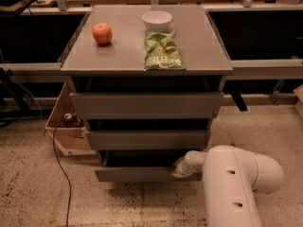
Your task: Open bottom drawer
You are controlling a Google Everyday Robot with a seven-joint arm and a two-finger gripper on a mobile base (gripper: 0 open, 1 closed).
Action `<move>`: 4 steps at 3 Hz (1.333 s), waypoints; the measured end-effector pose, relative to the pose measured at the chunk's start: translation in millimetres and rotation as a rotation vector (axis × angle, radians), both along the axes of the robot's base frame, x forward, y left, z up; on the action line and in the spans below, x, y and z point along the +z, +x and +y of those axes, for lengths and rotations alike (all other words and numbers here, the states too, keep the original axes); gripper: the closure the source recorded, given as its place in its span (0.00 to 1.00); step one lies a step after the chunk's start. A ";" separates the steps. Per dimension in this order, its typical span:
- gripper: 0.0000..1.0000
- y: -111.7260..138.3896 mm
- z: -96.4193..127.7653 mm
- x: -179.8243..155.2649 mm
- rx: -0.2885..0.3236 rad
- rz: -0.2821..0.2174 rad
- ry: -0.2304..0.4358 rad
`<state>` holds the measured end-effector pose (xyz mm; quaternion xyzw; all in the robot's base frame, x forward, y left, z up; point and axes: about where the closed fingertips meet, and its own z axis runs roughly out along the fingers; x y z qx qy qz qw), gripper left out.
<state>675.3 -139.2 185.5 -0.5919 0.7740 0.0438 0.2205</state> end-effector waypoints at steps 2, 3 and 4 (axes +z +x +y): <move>0.00 -33.0 6.2 -20.2 0.010 0.063 0.001; 0.00 -60.4 10.3 -36.5 0.018 0.117 -0.001; 0.14 -60.7 10.4 -31.2 0.018 0.117 -0.001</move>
Offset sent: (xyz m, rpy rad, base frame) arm -0.0900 0.0151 -0.0533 0.0020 0.1701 0.0259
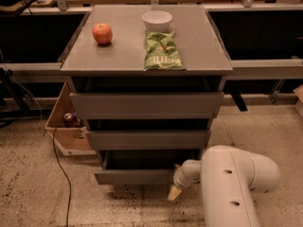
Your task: Open bottom drawer
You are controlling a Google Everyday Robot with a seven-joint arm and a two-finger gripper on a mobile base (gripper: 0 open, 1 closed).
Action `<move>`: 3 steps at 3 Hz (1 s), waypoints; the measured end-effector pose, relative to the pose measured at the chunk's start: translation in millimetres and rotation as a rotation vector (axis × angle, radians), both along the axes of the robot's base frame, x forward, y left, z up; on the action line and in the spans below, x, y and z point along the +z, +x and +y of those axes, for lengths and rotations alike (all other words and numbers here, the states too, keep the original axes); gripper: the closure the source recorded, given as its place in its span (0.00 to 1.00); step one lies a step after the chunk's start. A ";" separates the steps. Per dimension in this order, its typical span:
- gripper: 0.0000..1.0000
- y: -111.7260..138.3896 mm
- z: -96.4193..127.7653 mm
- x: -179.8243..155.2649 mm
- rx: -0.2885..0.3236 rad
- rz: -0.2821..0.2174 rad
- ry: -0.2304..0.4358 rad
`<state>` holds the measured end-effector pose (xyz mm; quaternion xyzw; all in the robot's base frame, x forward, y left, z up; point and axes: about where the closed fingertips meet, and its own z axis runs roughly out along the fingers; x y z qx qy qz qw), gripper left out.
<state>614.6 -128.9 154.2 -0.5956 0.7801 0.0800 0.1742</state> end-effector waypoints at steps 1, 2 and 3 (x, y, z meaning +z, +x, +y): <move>0.37 -9.3 1.4 2.2 0.009 0.006 -0.003; 0.62 -9.3 1.4 11.9 0.009 0.006 -0.003; 0.68 -9.0 1.4 14.0 0.009 0.006 -0.003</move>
Offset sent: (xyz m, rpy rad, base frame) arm -0.0381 0.0204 0.0645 -0.0934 -0.0412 0.1198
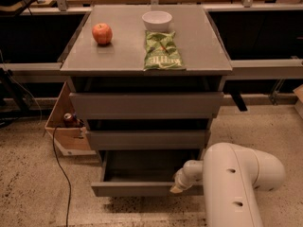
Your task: Open bottom drawer
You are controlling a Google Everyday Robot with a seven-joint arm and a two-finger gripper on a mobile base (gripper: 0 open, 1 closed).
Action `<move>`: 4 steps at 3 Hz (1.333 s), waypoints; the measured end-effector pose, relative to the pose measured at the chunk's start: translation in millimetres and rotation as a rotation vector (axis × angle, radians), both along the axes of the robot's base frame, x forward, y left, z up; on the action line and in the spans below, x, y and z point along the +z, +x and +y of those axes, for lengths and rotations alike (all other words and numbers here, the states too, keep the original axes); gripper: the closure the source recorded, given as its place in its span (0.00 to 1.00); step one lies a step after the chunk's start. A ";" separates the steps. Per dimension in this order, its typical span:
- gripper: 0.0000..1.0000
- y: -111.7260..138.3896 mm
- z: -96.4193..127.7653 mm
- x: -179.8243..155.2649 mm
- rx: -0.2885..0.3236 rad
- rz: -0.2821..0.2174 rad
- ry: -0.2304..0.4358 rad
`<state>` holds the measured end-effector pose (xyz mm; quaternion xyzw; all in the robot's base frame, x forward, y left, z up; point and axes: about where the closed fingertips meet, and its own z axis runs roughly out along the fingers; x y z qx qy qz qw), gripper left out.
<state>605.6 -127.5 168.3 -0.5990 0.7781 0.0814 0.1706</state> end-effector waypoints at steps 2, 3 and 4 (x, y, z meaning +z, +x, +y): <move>0.43 -6.3 3.8 8.1 0.017 -0.005 -0.014; 0.37 -20.9 16.8 28.1 0.060 -0.008 -0.043; 0.30 -40.9 35.1 57.0 0.122 -0.012 -0.084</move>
Offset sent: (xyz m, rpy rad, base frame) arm -0.0626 0.0517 0.0983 -0.1432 -0.0325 0.2057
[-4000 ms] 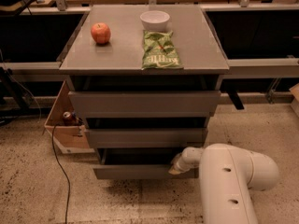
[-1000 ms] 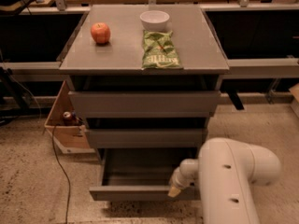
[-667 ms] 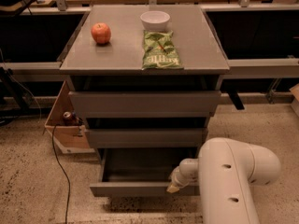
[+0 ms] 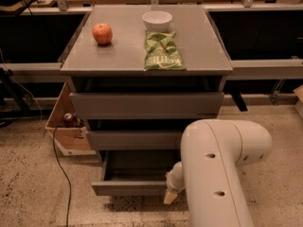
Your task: Open bottom drawer
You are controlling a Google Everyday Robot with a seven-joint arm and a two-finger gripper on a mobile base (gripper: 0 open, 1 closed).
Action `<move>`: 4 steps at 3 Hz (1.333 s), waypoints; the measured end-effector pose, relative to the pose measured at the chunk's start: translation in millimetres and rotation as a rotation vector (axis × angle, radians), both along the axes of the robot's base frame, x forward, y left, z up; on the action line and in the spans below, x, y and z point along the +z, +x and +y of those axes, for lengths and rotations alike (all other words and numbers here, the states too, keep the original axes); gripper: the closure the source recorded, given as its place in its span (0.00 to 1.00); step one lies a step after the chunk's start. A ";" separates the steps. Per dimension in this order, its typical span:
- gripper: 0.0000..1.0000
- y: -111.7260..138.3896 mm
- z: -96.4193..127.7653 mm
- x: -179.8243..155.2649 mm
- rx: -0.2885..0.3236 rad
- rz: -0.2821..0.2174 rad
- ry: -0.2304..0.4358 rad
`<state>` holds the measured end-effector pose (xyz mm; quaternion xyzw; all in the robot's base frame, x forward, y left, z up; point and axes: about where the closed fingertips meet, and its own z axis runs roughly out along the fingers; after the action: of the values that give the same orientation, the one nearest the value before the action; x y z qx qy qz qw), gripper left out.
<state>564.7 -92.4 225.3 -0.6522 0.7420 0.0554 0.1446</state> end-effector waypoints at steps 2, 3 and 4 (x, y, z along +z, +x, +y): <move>0.00 -6.9 15.4 38.7 0.052 -0.031 -0.015; 0.00 2.8 4.9 52.8 0.029 -0.058 0.007; 0.18 10.4 -4.6 50.1 0.007 -0.059 0.057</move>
Offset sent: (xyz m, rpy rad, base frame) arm 0.0030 0.0079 0.0671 0.0148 -0.0751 0.0384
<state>575.2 -97.0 275.4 -0.6519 0.7332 0.0577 0.1846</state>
